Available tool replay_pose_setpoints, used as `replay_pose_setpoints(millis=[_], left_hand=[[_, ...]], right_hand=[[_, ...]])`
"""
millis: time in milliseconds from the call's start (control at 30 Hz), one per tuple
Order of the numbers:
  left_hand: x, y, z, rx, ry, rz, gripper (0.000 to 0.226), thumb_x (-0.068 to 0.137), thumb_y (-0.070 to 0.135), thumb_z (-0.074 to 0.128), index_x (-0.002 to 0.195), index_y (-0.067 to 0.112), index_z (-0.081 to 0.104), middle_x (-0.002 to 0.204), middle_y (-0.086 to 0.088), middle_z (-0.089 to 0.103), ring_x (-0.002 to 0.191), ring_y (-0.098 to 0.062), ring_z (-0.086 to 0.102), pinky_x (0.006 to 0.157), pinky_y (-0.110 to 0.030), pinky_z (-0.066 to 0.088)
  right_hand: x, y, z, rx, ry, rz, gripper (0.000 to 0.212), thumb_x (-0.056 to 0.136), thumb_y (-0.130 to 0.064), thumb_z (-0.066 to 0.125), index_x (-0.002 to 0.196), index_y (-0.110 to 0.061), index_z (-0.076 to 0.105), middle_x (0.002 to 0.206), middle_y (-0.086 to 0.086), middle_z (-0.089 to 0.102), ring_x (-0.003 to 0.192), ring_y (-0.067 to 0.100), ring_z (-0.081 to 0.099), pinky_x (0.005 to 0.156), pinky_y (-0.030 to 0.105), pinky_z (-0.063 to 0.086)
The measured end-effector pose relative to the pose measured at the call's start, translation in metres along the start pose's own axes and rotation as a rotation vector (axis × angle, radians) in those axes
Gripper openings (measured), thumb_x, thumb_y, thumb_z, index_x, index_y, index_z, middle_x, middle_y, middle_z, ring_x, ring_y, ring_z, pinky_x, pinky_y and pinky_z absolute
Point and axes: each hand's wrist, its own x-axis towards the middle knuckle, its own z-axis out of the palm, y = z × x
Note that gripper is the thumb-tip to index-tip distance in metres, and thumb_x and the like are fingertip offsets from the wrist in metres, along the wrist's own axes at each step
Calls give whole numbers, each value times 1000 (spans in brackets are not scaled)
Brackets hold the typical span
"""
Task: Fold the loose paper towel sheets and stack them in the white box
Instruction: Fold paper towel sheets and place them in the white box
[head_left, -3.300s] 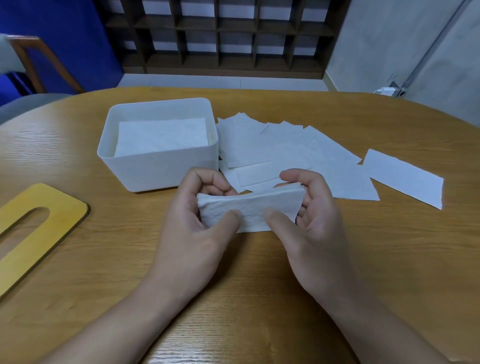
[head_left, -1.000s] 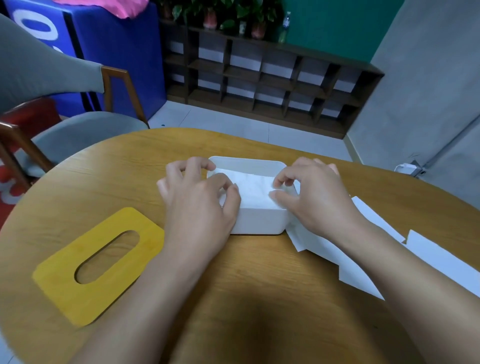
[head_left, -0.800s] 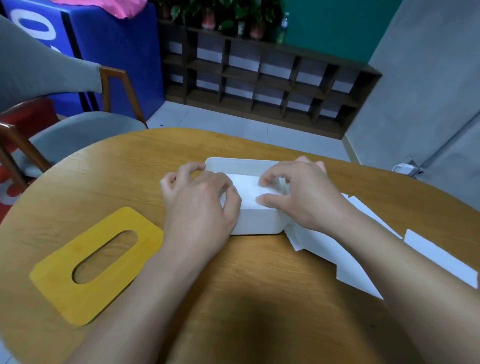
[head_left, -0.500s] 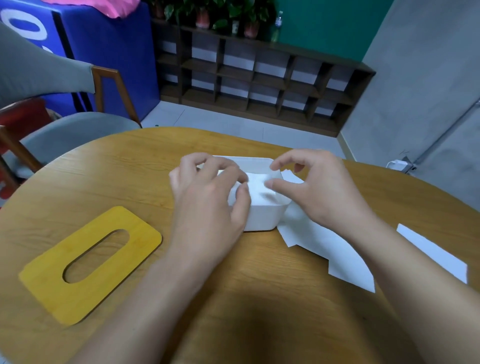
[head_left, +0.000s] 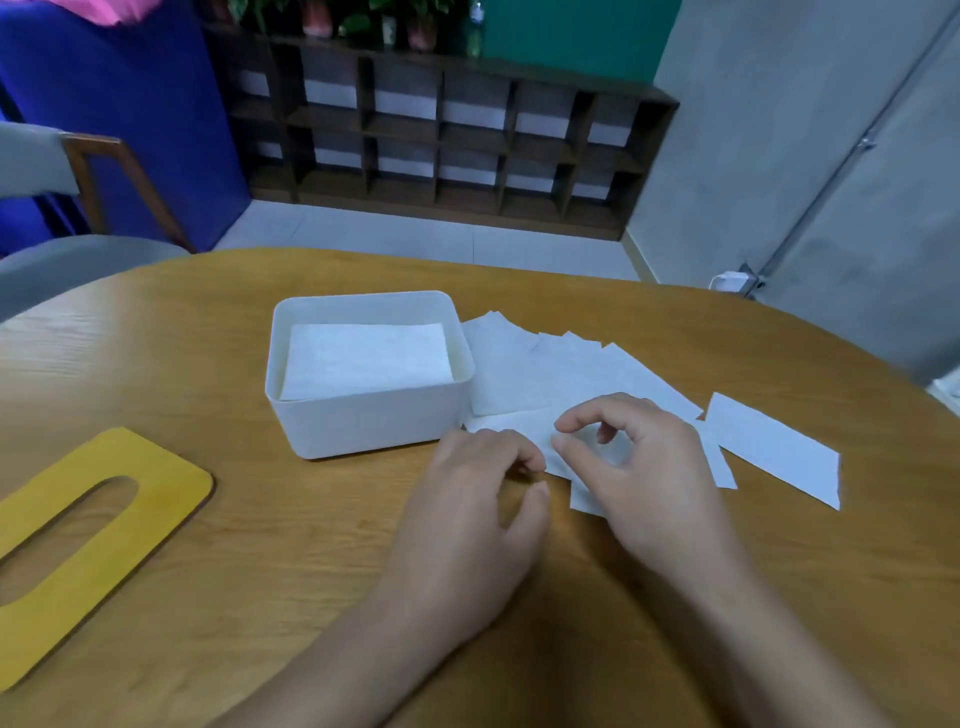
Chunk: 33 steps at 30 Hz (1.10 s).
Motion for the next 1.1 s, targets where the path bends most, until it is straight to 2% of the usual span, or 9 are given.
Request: replay_pose_setpoints(millis=[233,433,533,633,700,767,833,967,1100], left_hand=[[-2,-9,11,161,-95,57,19,100,35,72,119,38,69,114,28,64,120,-3,50,100,-21,44],[-2,-10,20,333,-144,115,39,100,39,71,138,35,68,140,27,62,126,-12,49,104,-38,49],[-1,-11,21,368,-149,124,37,100,40,71,137,34,67,140,28,63,126,-15,50,100,-44,49],[-7,-7,20,381,-178,155,33,101,42,69,133,35,71,141,26,65,128,-14,50,101,-43,46],[-13,-3,21,358,-202,191,30,103,42,67,132,36,73,141,27,65,129,-13,50,102,-38,42],[-18,-1,24,335,-234,228,28,104,42,66,130,36,73,140,28,64,127,-12,50,101,-37,41],[-20,1,25,310,-258,257,27,105,42,66,131,38,73,138,30,63,126,-9,50,102,-33,41],[-17,-1,21,214,-238,222,25,106,41,67,130,40,74,132,35,65,126,-10,54,103,-31,43],[-16,-4,19,200,-184,195,21,105,37,68,125,36,77,128,31,68,124,-14,57,102,-38,50]], right_hand=[[-18,43,-2,-83,27,11,7,94,-33,82,95,-37,77,101,-24,71,105,6,60,97,47,51],[-15,49,-2,-203,-16,-43,5,97,-35,78,102,-34,79,105,-20,67,104,6,51,96,34,41],[-17,53,-3,-256,-65,-75,6,100,-40,73,97,-36,77,102,-20,63,103,5,50,96,27,29],[-18,58,-12,-308,-24,-86,15,102,-42,71,89,-35,76,95,-19,61,99,7,52,98,30,29],[-16,60,-17,-286,13,-50,12,101,-41,72,91,-35,75,97,-20,62,99,6,52,97,29,28],[-15,61,-18,-263,20,-41,7,98,-38,77,105,-36,76,107,-19,63,108,6,53,99,26,25],[-16,64,-15,-282,-41,-82,28,97,-38,79,124,-36,74,124,-20,62,122,6,51,107,23,22],[-17,62,-14,-286,-118,-110,48,99,-43,74,145,-35,62,150,-22,56,144,5,42,121,17,9],[-10,57,-13,-208,-20,41,63,101,-58,66,157,-39,45,153,-28,45,147,0,26,123,28,19]])
